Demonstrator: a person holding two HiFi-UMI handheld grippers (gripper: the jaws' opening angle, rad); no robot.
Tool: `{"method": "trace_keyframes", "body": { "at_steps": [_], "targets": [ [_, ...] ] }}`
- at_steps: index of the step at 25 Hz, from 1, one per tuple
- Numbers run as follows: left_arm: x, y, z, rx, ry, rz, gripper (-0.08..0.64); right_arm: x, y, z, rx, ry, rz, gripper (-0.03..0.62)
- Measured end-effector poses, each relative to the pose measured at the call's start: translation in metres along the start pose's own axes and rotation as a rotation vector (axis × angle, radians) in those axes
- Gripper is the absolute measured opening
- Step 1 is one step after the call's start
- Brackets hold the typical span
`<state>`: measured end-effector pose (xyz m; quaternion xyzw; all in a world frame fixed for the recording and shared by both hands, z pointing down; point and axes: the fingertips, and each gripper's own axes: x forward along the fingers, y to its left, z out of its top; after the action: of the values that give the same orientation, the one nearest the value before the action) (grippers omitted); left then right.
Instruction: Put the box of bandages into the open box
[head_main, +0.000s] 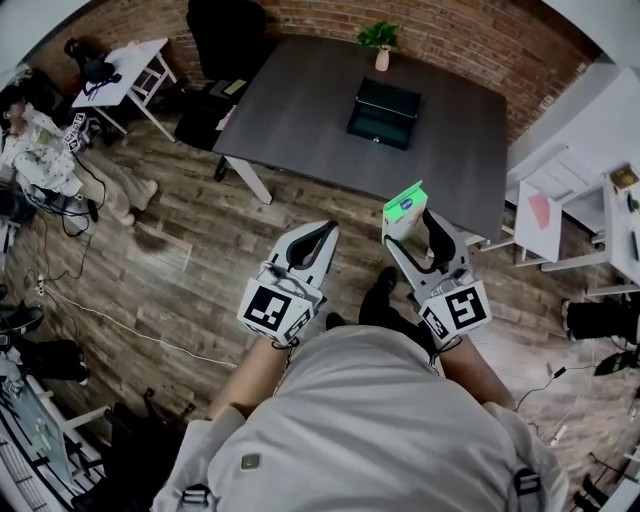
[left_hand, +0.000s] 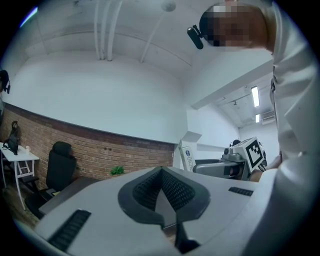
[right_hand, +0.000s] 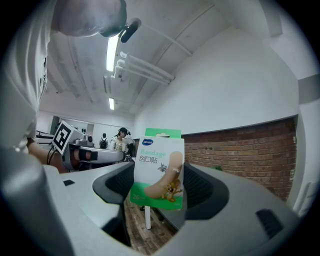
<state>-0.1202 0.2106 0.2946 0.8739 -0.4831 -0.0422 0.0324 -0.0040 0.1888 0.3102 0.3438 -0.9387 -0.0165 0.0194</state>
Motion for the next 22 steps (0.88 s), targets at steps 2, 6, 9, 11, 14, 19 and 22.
{"method": "trace_keyframes", "body": {
  "at_steps": [2, 6, 9, 11, 14, 19, 22],
  "targets": [
    [0.010, 0.007, -0.002, 0.000, 0.005, 0.010, 0.015, 0.009, -0.010, -0.001, 0.003, -0.004, 0.007, 0.301],
    [0.034, 0.020, -0.008, 0.003, 0.019, 0.023, 0.015, 0.027, -0.036, -0.004, 0.012, -0.014, 0.016, 0.301],
    [0.058, 0.034, -0.010, 0.001, 0.031, 0.034, 0.015, 0.044, -0.059, -0.007, 0.019, -0.014, 0.026, 0.301],
    [0.080, 0.041, -0.011, 0.000, 0.035, 0.036, 0.015, 0.055, -0.079, -0.010, 0.024, -0.012, 0.032, 0.301],
    [0.119, 0.045, -0.012, 0.006, 0.037, 0.032, 0.015, 0.067, -0.113, -0.014, 0.027, -0.008, 0.042, 0.301],
    [0.185, 0.050, -0.010, 0.006, 0.042, 0.036, 0.015, 0.084, -0.177, -0.012, 0.030, -0.005, 0.057, 0.301],
    [0.235, 0.049, -0.008, 0.010, 0.046, 0.040, 0.015, 0.091, -0.226, -0.011, 0.035, -0.011, 0.063, 0.301]
  ]
}}
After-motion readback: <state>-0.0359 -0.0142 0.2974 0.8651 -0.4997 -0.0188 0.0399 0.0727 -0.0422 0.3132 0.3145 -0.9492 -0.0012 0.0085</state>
